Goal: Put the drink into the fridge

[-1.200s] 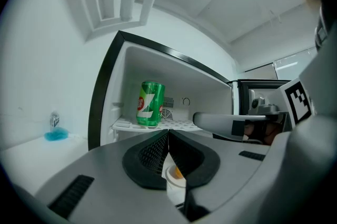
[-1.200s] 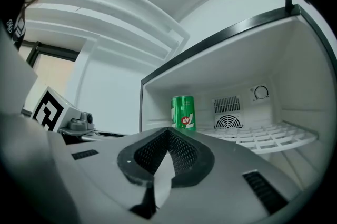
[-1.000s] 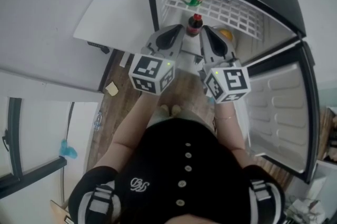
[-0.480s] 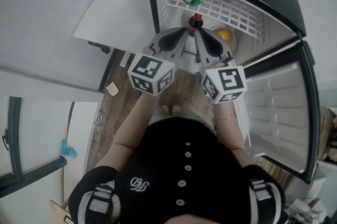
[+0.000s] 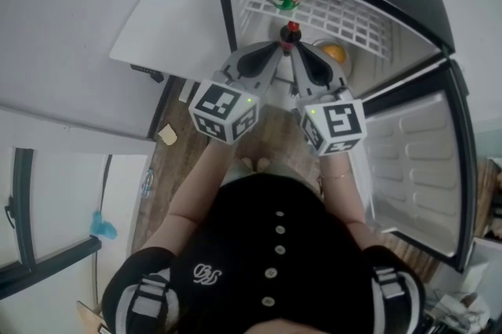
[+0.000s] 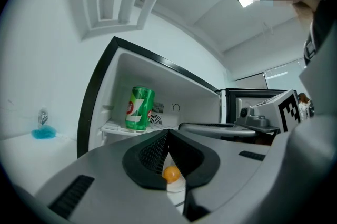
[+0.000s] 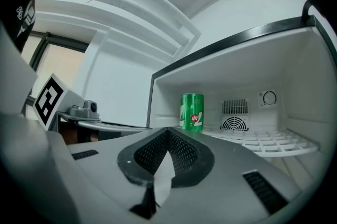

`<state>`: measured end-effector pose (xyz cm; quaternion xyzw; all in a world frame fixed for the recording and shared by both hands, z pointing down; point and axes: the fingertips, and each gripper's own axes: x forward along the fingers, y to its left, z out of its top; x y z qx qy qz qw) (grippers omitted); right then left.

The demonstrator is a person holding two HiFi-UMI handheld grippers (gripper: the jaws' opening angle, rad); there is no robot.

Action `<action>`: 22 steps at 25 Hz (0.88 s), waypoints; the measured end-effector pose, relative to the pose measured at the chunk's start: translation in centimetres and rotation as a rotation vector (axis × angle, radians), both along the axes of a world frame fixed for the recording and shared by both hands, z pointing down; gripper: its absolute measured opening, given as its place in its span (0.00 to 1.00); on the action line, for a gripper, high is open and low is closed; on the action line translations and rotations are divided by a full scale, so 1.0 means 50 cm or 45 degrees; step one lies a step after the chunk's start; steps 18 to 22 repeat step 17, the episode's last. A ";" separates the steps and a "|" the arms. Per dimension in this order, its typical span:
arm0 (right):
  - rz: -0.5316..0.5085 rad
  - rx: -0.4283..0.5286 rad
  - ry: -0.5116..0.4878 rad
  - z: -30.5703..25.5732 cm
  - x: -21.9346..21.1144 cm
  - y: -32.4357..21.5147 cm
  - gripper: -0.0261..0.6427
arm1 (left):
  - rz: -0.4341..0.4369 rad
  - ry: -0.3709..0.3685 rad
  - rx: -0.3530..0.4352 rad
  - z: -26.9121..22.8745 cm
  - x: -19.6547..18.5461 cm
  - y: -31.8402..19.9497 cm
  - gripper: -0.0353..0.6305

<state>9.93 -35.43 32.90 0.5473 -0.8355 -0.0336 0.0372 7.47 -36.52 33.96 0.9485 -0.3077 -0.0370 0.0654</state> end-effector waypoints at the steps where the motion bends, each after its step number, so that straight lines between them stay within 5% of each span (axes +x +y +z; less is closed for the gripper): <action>1: -0.001 -0.001 0.004 0.001 -0.001 0.000 0.05 | 0.003 0.003 0.000 0.000 0.001 0.000 0.06; 22: 0.039 -0.016 0.034 0.004 0.029 -0.014 0.05 | 0.014 -0.056 -0.006 0.010 0.009 -0.015 0.06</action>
